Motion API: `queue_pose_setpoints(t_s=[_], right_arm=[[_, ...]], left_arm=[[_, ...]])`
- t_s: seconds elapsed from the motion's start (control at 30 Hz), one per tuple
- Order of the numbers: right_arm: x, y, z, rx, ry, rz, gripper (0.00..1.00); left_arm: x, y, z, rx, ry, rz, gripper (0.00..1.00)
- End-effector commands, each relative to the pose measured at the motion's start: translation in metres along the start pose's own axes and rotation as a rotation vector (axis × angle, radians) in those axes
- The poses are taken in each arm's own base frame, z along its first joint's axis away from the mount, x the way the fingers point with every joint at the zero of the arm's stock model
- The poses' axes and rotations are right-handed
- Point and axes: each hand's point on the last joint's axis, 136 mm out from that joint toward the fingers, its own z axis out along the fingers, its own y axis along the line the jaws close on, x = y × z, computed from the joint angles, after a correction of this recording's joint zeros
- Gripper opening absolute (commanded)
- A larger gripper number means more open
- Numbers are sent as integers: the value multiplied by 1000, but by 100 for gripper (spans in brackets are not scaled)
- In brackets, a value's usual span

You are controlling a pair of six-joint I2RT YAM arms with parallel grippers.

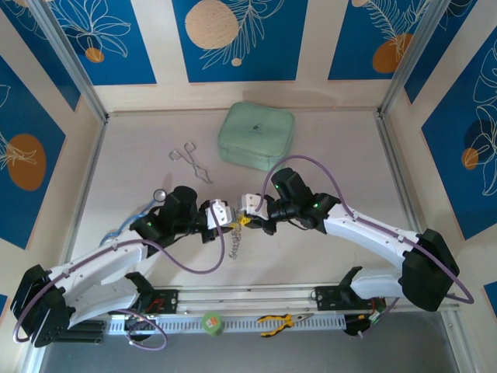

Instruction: Put the keys on the keyring

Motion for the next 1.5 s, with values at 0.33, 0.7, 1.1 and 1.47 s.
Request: queue_pose_setpoints(t_s=[0.33,0.7,1.1,1.47], right_arm=[[-5,-2,-16,17,-55,68,39],[-8,-1,-11,-30,-56,146,36],[-26,-17,-18,-33,-119,848,34],[-24,-23,-8,-56,-96,928,31]], left_arm=[[-23,-2,-11,-20,-133,18,0],[-21,2,-12,-57,-145,25,0],[-25,26,-17,-227,-193,68,0],[-29,24,-20,-221,-212,74,0]])
